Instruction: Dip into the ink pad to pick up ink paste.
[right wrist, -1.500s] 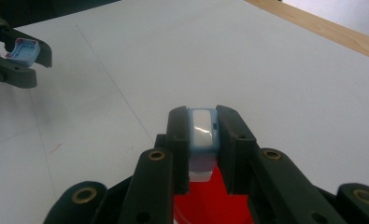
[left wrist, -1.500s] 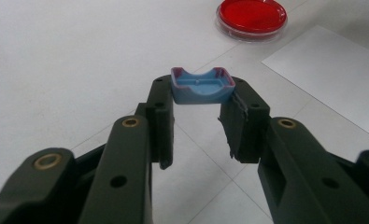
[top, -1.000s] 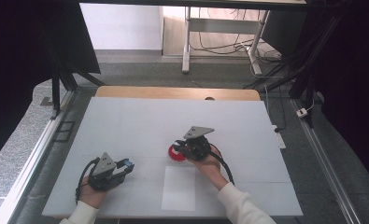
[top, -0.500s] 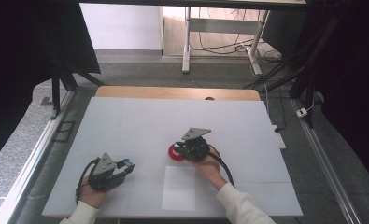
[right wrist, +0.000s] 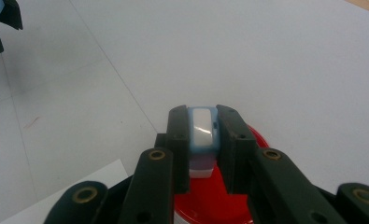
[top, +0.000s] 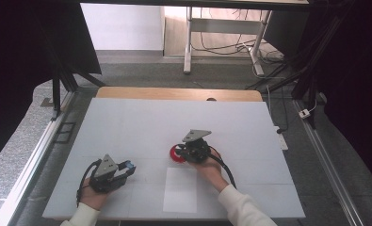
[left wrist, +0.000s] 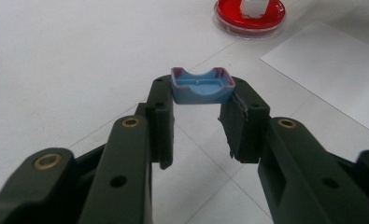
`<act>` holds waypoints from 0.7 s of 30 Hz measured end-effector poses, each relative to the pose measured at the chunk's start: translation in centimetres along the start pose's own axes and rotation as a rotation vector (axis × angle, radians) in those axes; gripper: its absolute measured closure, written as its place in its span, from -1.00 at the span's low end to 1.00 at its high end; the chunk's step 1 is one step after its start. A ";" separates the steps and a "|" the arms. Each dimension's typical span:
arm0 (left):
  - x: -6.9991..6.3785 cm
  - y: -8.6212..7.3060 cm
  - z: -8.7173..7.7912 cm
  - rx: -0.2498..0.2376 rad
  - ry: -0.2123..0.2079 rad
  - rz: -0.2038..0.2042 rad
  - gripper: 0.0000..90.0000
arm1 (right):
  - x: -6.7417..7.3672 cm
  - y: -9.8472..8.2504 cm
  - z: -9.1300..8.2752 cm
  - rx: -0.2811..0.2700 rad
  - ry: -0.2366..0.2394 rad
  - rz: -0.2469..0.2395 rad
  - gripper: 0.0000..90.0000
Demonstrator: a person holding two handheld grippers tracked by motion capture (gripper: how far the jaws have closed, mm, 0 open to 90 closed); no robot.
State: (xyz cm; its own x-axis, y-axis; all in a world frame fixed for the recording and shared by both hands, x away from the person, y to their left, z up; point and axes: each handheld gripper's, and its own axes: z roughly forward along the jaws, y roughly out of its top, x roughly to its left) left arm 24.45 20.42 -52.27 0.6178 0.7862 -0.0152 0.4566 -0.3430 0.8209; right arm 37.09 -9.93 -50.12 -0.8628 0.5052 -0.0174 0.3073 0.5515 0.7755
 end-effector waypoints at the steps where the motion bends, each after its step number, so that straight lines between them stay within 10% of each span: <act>1: 0.0 0.0 0.0 0.000 0.000 0.000 0.45 | 0.0 0.0 0.0 -0.003 0.001 0.001 0.68; 21: 0.0 0.0 0.0 0.000 0.001 -0.002 0.45 | 0.0 0.0 0.0 -0.002 -0.004 -0.003 0.68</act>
State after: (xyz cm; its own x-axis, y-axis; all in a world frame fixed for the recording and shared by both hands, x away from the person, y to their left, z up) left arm 24.46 20.44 -52.29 0.6161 0.7875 -0.0165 0.4578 -0.3410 0.8210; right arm 37.04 -9.95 -50.12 -0.8622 0.5061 -0.0222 0.3040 0.5518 0.7766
